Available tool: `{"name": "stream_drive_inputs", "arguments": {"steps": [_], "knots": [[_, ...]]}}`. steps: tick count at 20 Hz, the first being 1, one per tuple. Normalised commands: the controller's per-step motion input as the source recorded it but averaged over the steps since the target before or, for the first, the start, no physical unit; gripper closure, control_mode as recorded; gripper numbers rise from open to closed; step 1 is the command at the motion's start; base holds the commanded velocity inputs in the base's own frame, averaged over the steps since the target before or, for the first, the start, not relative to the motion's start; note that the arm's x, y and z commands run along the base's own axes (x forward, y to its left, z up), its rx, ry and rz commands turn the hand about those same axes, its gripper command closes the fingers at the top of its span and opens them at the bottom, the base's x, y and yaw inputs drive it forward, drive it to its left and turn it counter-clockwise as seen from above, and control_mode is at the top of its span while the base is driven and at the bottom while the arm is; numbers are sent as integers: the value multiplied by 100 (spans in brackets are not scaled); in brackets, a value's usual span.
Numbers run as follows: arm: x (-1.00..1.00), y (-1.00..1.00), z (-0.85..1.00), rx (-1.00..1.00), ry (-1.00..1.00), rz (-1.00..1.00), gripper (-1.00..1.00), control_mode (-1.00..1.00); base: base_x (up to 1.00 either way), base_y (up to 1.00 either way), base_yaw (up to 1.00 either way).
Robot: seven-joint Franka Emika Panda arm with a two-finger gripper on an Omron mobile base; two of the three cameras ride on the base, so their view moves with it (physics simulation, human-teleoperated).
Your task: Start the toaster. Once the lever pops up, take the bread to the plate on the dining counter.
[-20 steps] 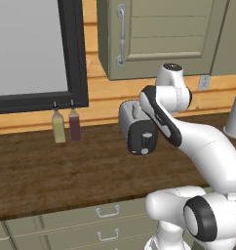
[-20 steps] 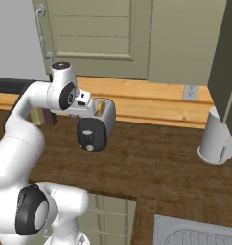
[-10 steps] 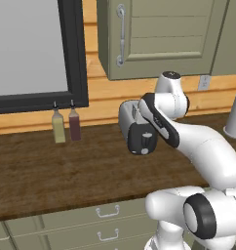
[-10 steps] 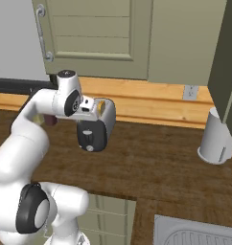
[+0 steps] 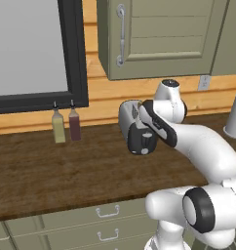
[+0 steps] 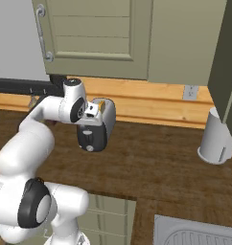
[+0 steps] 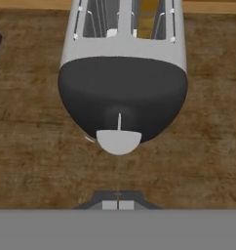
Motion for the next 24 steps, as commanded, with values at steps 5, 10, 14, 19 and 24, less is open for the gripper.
{"name": "stream_drive_inputs", "arguments": {"steps": [5, 10, 14, 19, 24], "knots": [[21, 0, -28, 0, 0, 0, 100, -100, 0, 0, 0], [23, 0, -27, 0, 0, 0, 100, -100, 0, 0, 0], [21, 0, -26, 0, 0, 0, 100, -100, 0, 0, 0], [23, 0, -26, 0, 0, 0, 100, -100, 0, 0, 0], [11, 0, -36, -1, 0, 0, 100, -100, 0, 0, 0]]}}
